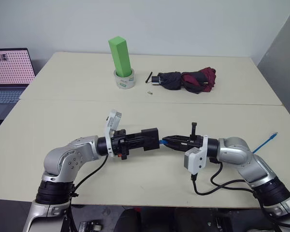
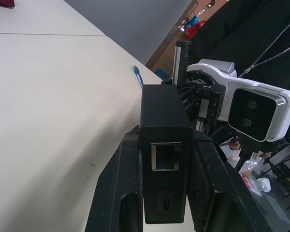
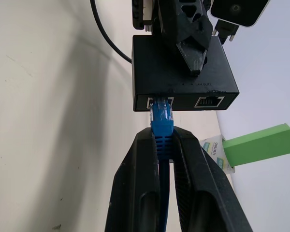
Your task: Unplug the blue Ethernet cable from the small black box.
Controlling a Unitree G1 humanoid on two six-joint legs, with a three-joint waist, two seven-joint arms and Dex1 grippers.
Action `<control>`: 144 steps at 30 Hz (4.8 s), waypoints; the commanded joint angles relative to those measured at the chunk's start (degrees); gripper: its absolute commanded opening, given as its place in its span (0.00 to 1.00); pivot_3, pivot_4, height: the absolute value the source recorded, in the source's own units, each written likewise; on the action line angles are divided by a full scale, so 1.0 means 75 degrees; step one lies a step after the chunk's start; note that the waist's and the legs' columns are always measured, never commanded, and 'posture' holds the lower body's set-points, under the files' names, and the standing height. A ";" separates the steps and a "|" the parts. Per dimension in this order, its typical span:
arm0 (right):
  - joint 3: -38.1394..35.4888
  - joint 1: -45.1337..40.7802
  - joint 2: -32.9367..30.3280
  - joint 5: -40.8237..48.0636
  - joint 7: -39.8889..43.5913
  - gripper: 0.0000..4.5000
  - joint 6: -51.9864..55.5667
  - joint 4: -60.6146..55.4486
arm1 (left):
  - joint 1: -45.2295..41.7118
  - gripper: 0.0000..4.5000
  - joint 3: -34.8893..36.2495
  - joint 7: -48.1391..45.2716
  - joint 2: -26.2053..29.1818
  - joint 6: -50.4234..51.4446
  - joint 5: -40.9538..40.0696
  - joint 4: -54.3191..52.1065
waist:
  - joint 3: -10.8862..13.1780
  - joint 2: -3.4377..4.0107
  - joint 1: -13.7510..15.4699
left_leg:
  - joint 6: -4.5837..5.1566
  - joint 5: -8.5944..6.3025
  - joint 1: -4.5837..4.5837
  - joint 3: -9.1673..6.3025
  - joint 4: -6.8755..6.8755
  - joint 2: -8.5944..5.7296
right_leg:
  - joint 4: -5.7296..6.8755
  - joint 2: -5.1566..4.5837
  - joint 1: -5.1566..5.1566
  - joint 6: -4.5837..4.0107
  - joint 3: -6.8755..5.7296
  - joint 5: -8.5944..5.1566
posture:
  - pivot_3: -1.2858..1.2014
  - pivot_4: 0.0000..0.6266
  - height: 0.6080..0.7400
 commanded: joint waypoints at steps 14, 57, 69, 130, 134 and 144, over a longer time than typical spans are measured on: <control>-0.0447 0.0130 -0.0741 0.1243 0.1242 0.58 0.1470 -0.0800 | -0.0263 0.17 -0.0190 -0.0431 0.0103 -0.0310 0.0216 0.0095 | 0.0000 0.0000 0.0014 | 0.0000 0.0000 -0.0001 0.0000 0.0000 -0.0001 | -0.0001 0.0000 0.0000 0.0000 0.0001 0.0000 | 0.52 0.24 1.00; -0.1510 -0.0373 0.0295 0.7899 0.0617 0.30 1.1183 -0.2678 | -0.0746 0.17 -0.0909 -0.1715 0.0689 -0.1514 0.1211 -0.0307 | 0.0003 0.0002 0.0003 | 0.0004 -0.0002 -0.0011 -0.0008 -0.0003 -0.0004 | -0.0014 0.0000 0.0001 0.0000 -0.0003 0.0000 | 0.52 0.24 1.00; -0.1400 -0.0548 0.0185 0.7767 0.0983 0.02 1.1272 -0.2548 | -0.0638 0.17 -0.0893 -0.1818 0.0712 -0.1465 0.1132 -0.0434 | 0.0003 0.0002 0.0003 | 0.0004 -0.0002 -0.0011 -0.0009 -0.0003 -0.0004 | -0.0015 0.0000 0.0001 0.0000 -0.0003 0.0000 | 0.52 0.24 1.00; -0.1793 -0.0406 0.0017 0.5200 0.0406 0.94 0.9086 -0.2542 | -0.0753 0.17 0.1059 0.4306 -0.1418 -0.8157 0.5020 0.4709 | 0.0002 -0.0005 0.0083 | 0.0003 -0.0002 -0.0017 0.0020 -0.0006 -0.0008 | -0.0011 -0.0015 -0.0018 0.0000 0.0009 0.0000 | 0.52 0.24 1.00; -0.1718 -0.0416 0.0005 0.5162 0.0400 0.94 0.9175 -0.2585 | -0.0763 0.25 0.1085 0.4747 -0.1476 -0.8443 0.5250 0.5157 | 0.0002 -0.0005 0.0069 | 0.0003 -0.0001 -0.0018 0.0019 -0.0005 -0.0008 | -0.0011 -0.0016 -0.0019 0.0000 0.0007 0.0000 | 0.52 0.24 1.00; -0.1826 -0.0273 -0.0071 0.5237 0.0305 0.94 0.9490 -0.2809 | -0.0263 0.74 0.1025 0.4498 -0.1425 -0.8010 0.4998 0.4676 | 0.0002 -0.0005 0.0023 | 0.0002 -0.0001 -0.0015 0.0019 -0.0006 -0.0005 | -0.0004 -0.0015 -0.0020 0.0000 0.0005 0.0000 | 0.52 0.24 1.00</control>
